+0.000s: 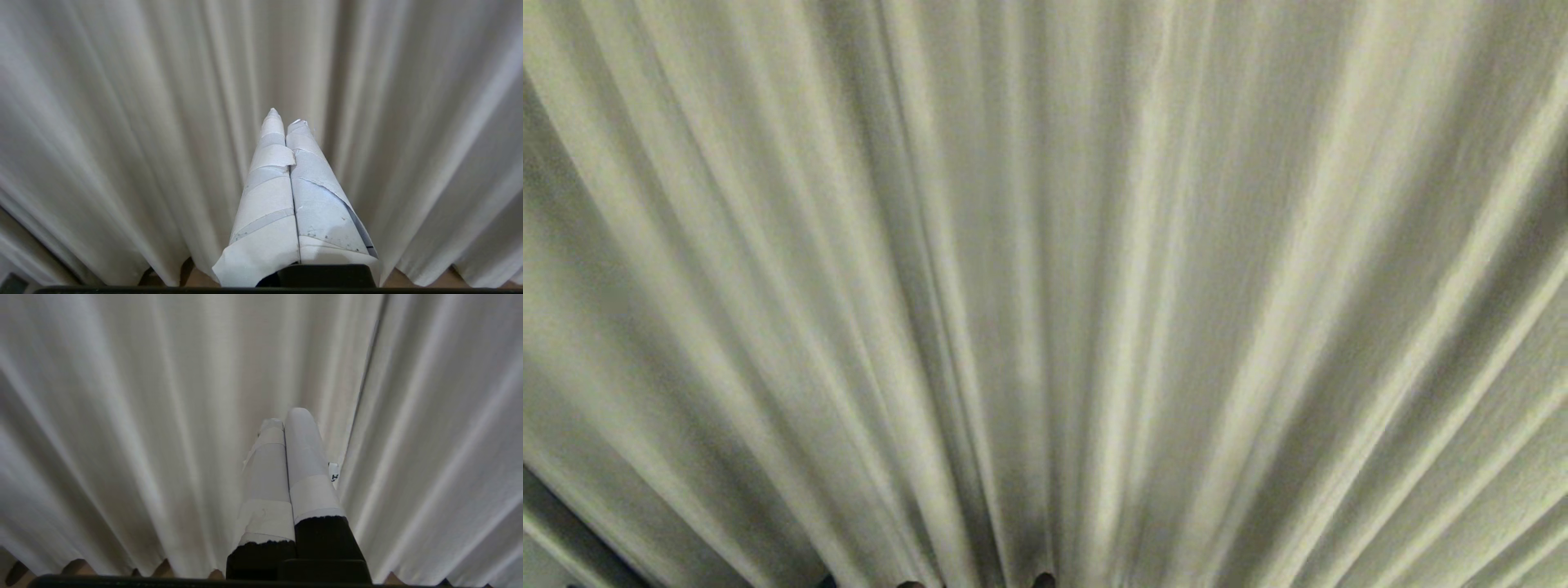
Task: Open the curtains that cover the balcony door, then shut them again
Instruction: Close the outer curtains on both sides
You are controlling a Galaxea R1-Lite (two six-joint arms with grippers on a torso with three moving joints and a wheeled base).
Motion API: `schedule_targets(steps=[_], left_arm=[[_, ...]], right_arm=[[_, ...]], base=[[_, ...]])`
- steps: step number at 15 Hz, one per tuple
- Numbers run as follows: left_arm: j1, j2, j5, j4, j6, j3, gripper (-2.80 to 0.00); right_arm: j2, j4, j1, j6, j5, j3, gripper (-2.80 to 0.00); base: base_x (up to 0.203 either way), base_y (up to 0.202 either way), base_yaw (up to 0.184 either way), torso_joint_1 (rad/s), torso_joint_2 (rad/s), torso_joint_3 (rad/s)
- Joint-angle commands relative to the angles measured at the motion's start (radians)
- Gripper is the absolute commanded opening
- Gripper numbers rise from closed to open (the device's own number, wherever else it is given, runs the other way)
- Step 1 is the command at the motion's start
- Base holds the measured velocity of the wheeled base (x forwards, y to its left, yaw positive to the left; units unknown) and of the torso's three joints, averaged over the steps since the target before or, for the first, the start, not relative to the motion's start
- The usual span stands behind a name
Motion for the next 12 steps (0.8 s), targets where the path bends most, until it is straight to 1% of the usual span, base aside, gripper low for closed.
schedule_targets(steps=[1,12], left_arm=[[0.0,-0.004,0.0,0.0,0.0,0.0,-2.8],[0.0,-0.004,-0.002,0.0,0.0,-0.001,-2.8]], right_arm=[[0.0,-0.001,0.0,0.0,0.0,0.0,-2.8],[0.0,-0.001,0.0,0.0,0.0,0.0,-2.8]], base=[[0.0,0.0,0.0,0.0,0.0,0.0],[0.0,0.0,0.0,0.0,0.0,0.0]])
